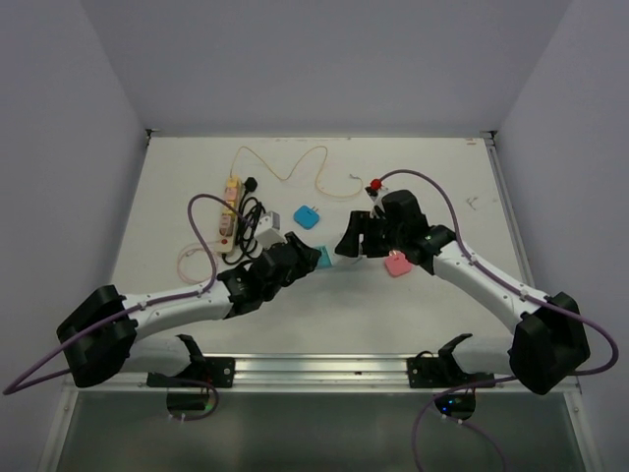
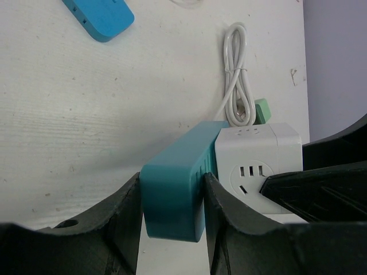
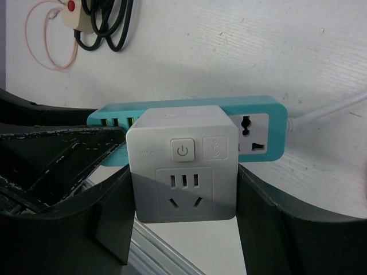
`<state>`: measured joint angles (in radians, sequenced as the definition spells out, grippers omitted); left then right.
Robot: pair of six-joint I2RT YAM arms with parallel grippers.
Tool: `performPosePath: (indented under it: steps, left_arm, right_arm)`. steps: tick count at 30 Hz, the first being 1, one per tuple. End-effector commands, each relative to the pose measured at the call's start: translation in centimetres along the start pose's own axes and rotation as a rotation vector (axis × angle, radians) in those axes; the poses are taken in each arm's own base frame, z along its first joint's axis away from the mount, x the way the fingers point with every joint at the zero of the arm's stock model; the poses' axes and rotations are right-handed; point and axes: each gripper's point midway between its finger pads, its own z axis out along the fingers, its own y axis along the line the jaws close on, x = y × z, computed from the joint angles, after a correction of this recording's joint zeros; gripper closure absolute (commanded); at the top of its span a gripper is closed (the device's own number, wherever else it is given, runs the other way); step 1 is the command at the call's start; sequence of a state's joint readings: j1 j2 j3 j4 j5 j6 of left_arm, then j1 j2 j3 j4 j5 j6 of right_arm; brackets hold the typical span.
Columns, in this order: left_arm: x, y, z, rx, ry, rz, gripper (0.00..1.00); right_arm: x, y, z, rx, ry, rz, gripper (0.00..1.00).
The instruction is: Pull the plug off the socket
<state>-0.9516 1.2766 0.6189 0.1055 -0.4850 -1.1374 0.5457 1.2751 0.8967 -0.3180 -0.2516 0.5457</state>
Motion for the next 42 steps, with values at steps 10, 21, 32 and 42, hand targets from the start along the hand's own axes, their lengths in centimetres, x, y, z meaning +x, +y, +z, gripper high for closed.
performPosePath:
  steps: [10,21,32,42]
  left_arm:
    - [3.0,8.3,-2.0,-0.133,0.131,0.123,0.6]
    - [4.0,6.4,-1.7,-0.006,0.179,0.018,0.17]
    - [4.5,3.0,-1.2,0.125,0.222,-0.055,0.33]
    - [4.5,3.1,-1.0,0.126,0.216,-0.058,1.0]
  right_arm:
    - [-6.2,4.4,-1.5,-0.165,-0.235,-0.034,1.0]
    - [-5.8,4.8,-1.2,-0.182,-0.231,-0.032,1.0]
    - [-5.1,5.2,-0.3,-0.199,-0.215,-0.032,1.0]
    - [-5.1,5.9,-0.2,-0.208,-0.204,-0.047,1.0]
